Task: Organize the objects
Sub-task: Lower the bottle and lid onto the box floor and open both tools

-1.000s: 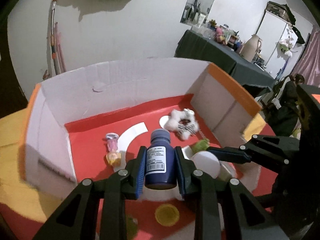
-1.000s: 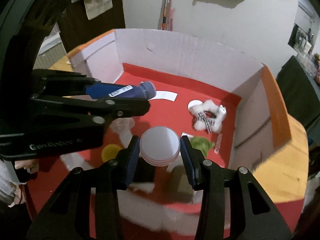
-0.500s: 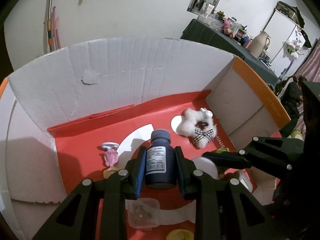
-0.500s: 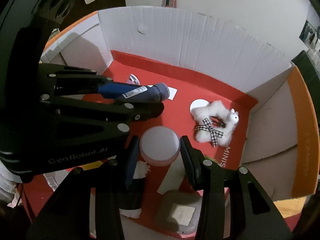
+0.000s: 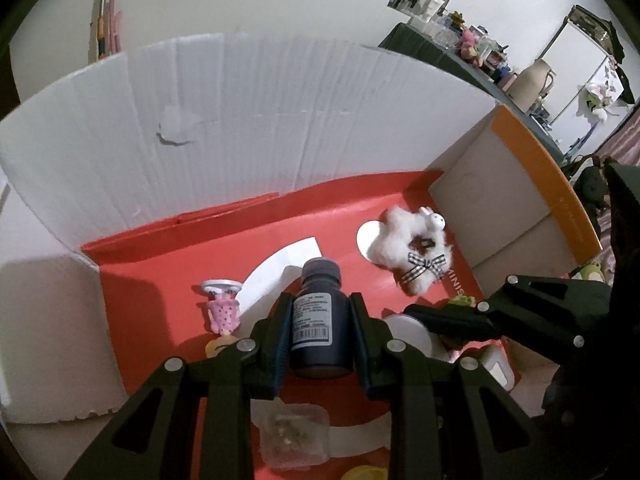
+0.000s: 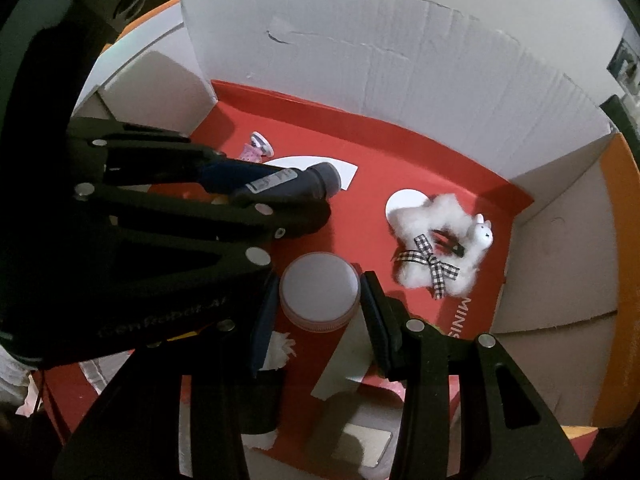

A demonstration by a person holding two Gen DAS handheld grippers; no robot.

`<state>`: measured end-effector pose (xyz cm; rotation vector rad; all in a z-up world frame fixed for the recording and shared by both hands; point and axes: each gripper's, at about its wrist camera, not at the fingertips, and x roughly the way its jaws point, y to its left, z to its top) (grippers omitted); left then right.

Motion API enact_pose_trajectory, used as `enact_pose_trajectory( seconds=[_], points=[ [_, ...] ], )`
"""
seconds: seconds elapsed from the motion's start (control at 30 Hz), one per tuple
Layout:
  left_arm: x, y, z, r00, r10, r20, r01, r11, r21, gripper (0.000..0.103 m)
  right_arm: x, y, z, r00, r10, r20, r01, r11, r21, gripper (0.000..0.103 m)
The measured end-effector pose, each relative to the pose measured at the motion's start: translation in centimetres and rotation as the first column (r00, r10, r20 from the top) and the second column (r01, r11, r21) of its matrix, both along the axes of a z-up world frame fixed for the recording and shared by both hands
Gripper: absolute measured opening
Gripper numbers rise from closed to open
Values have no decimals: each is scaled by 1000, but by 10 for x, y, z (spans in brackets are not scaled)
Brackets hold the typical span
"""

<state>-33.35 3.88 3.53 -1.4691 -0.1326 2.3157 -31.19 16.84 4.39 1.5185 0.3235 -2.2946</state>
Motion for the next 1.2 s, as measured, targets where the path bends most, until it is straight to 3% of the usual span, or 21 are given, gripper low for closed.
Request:
enact_pose_trajectory(
  seconds=[0.9, 1.2],
  points=[
    [-8, 2, -5, 1000, -3, -8, 2, 1000, -17, 28, 11, 19, -5, 1000, -4, 25, 3, 1000, 17, 41],
    [-10, 3, -6, 1000, -3, -11, 2, 1000, -15, 28, 2, 0, -9, 1000, -6, 23, 5, 1000, 20, 41]
  ],
)
